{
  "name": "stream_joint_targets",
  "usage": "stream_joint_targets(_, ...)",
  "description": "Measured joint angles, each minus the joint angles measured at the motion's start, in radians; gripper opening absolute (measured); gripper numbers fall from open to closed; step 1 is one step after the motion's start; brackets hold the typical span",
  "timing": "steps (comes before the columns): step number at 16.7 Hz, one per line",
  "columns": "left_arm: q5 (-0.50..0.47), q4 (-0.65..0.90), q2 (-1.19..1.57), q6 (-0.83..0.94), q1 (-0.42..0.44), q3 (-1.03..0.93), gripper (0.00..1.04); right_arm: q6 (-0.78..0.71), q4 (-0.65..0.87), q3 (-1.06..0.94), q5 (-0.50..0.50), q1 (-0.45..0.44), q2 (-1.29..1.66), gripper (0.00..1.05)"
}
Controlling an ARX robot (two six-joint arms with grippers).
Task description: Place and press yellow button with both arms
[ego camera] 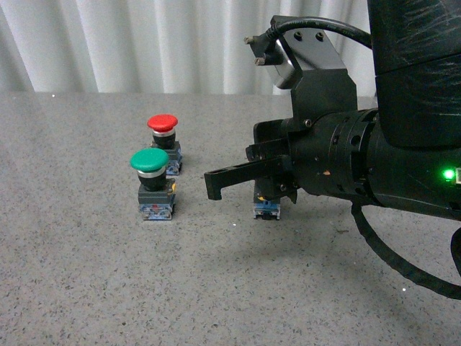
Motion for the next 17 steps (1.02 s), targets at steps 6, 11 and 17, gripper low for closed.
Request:
stream_joint_targets(6,0.0,0.0,0.0,0.0,0.0,0.0,0.98,0.001,0.073,-0.008,0.009,0.0,-0.004,0.02)
stream_joint_targets(11,0.0,0.0,0.0,0.0,0.0,0.0,0.98,0.072,0.234,-0.029,0.049,0.015,-0.145,0.02)
stream_joint_targets(17,0.0,0.0,0.0,0.0,0.0,0.0,0.98,0.151,0.208,-0.183,0.084,0.0,-0.499,0.02)
